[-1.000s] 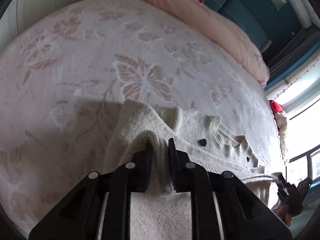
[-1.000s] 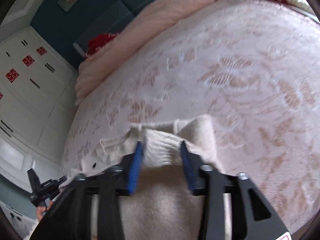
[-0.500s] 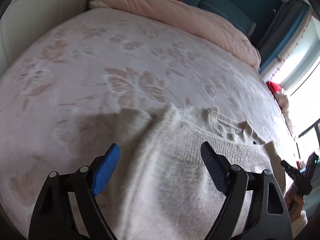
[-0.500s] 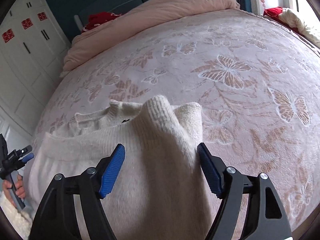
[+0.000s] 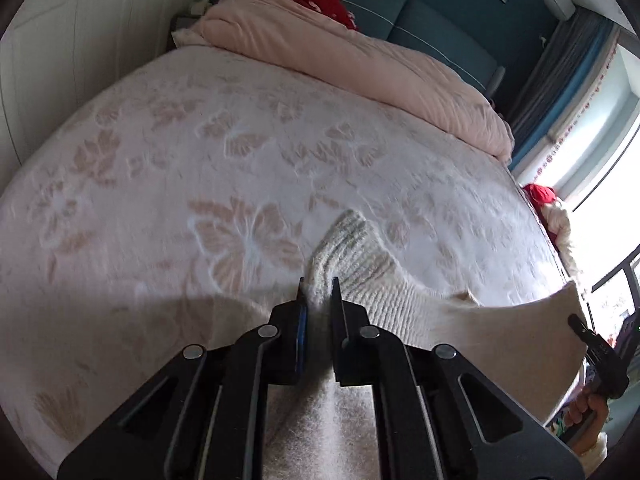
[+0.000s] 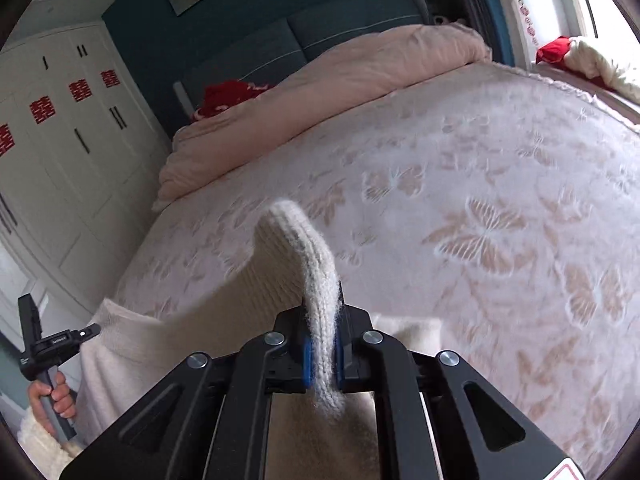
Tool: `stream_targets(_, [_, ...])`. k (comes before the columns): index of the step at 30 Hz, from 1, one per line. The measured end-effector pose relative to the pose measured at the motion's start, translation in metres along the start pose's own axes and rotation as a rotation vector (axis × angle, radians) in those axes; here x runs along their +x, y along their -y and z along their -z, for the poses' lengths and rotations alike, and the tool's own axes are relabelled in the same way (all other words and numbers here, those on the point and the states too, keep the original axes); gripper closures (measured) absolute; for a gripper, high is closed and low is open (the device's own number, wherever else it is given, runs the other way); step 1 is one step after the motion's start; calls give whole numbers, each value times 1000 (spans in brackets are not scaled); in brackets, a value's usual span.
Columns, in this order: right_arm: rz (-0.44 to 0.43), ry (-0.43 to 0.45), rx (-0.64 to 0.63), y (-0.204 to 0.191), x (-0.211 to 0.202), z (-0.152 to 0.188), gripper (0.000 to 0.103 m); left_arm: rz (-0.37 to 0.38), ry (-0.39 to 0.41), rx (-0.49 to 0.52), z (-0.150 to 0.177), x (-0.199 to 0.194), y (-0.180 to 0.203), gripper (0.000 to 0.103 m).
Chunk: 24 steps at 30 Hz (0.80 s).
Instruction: Fold small clothes
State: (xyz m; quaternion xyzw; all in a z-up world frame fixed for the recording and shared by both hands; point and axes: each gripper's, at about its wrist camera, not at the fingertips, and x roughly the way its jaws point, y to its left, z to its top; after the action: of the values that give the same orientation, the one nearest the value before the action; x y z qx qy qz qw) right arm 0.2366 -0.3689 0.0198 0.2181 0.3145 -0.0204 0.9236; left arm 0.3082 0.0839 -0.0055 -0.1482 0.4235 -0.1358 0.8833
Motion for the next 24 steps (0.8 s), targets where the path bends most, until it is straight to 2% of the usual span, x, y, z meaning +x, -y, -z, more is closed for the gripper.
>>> stream_targets(3, [68, -95, 60, 34, 48, 4, 95, -61, -57, -14, -10, 40, -7, 94])
stream_targets(5, [101, -230, 109, 57, 91, 24, 94, -117, -142, -43, -1, 82, -18, 94])
stream_targets(6, [122, -276, 107, 61, 102, 31, 94, -144, -171, -43, 5, 98, -23, 93])
stream_targets(7, [140, -283, 88, 59, 104, 35, 91, -176, -179, -38, 14, 109, -26, 93])
stream_targets(9, [174, -219, 43, 46, 84, 31, 85, -171, -144, -23, 21, 102, -23, 88])
stream_targets(11, [263, -126, -44, 24, 51, 25, 71, -193, -103, 7, 23, 79, -11, 85])
stream_targets(12, [277, -80, -83, 12, 36, 24, 69, -210, -74, 27, 22, 61, -2, 84])
stream_targets(13, [247, -42, -122, -4, 21, 26, 68, -210, -49, 38, 22, 49, 5, 84])
stream_targets(14, [194, -51, -133, -16, 18, 29, 70, -203, -22, 54, 21, 35, 16, 84])
stream_targets(16, [50, -136, -133, -43, 29, 41, 77, -139, -1, 88, 25, 18, 43, 79])
stream_targets(17, [-20, -182, -128, -58, 39, 51, 85, -106, -22, 101, 30, 19, 55, 75])
stream_targets(19, [-135, -279, -125, -90, 68, 75, 90, -66, -82, 116, 45, 35, 75, 75])
stream_targets(20, [-166, -331, -143, -106, 86, 89, 90, -68, -112, 124, 53, 46, 80, 73])
stream_targets(22, [-166, -386, -189, -126, 114, 107, 91, -117, -183, 115, 72, 77, 77, 73])
stream_targets(23, [-154, -406, -193, -125, 127, 110, 98, -139, -210, 97, 78, 88, 71, 74])
stream_targets(24, [-146, -398, -186, -119, 132, 108, 102, -134, -216, 78, 81, 94, 63, 74])
